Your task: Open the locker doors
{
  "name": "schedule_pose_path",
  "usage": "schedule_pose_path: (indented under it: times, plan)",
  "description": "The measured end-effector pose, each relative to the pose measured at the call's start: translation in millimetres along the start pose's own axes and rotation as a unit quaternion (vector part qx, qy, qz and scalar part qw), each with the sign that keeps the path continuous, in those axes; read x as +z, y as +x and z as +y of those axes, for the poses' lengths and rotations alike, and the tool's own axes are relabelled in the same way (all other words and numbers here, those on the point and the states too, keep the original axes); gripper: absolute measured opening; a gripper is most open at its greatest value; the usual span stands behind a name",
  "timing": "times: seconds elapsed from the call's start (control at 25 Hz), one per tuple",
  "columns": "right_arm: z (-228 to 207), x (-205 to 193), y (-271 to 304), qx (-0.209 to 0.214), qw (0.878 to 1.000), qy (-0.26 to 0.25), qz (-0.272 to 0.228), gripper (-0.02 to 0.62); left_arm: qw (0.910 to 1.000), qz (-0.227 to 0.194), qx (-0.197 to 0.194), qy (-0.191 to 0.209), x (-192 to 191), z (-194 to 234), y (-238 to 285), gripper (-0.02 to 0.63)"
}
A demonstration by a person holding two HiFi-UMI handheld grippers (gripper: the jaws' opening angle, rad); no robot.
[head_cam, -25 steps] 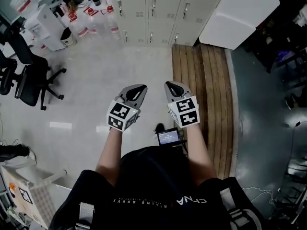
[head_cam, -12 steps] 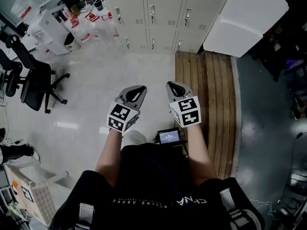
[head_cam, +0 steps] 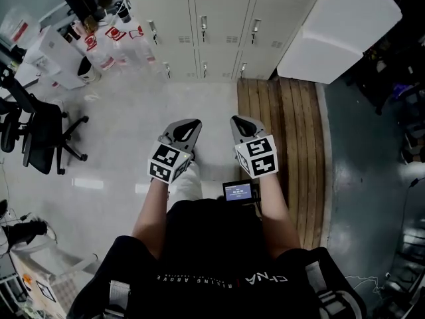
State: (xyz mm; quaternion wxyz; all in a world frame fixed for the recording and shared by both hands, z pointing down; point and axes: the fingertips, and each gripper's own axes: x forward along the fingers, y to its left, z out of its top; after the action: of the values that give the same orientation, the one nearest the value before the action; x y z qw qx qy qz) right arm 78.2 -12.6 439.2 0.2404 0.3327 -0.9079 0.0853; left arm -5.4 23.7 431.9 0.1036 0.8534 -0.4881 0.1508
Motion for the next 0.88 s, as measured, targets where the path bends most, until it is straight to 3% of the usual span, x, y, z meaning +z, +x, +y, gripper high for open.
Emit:
schedule_pose_path:
  times: [0.28,0.52,0.88]
  plan:
    - [-41,67,101,-0.032,0.999,0.005,0.007,0.029,0.9993,-0.004,-0.032,0.018,35,113,58,0.021]
    - [-47,127,181,-0.048,0.999,-0.004,0.015,0.029,0.9989,-0.012,-0.042,0.013,58,214,78,0.021]
    - [-67,145,245,-0.055,0.998,0.007,0.036,0.029,0.9983,-0.008,-0.058,-0.007,58,279,115,0.021]
